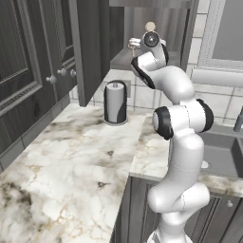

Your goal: Pick up the dish brush and dish brush from the sink, and place them back in the cabinet, and close the cabinet door.

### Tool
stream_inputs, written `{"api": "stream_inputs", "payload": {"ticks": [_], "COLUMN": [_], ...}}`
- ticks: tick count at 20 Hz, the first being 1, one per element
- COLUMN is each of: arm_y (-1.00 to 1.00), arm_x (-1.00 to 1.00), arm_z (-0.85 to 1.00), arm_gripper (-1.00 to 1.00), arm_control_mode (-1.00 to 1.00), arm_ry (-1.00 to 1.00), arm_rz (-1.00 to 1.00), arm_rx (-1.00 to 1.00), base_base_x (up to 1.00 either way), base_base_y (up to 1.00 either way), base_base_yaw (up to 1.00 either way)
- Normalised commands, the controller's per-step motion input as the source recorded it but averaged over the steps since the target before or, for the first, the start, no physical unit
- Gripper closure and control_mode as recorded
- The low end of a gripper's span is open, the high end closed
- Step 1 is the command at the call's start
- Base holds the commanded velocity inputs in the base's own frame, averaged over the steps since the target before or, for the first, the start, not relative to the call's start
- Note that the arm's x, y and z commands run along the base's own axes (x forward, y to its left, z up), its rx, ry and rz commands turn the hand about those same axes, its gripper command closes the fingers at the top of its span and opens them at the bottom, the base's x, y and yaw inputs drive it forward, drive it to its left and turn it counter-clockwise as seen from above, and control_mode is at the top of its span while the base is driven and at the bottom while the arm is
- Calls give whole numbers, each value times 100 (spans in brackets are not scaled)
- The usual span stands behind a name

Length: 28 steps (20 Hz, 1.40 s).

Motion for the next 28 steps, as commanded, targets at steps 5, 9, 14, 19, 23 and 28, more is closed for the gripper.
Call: {"api": "stream_inputs", "payload": {"ticks": [5,9,14,19,23,28], "arm_y": [-1,0,0,0,0,0], "arm_x": [21,3,0,0,0,0], "arm_z": [-13,-3,0,0,0,0], "arm_gripper": [100,100,100,-100,-100,-100], "arm_control_mode": [-100,-100,-100,-100,-100,-100], "arm_ry": [0,0,0,3,4,1], "arm_rz": [0,0,0,0,0,0], "arm_rx": [-1,0,0,0,0,0], "base_base_x": [0,0,0,0,0,0], "base_base_y": [0,0,0,0,0,0], "base_base_yaw": [0,0,0,0,0,0]}}
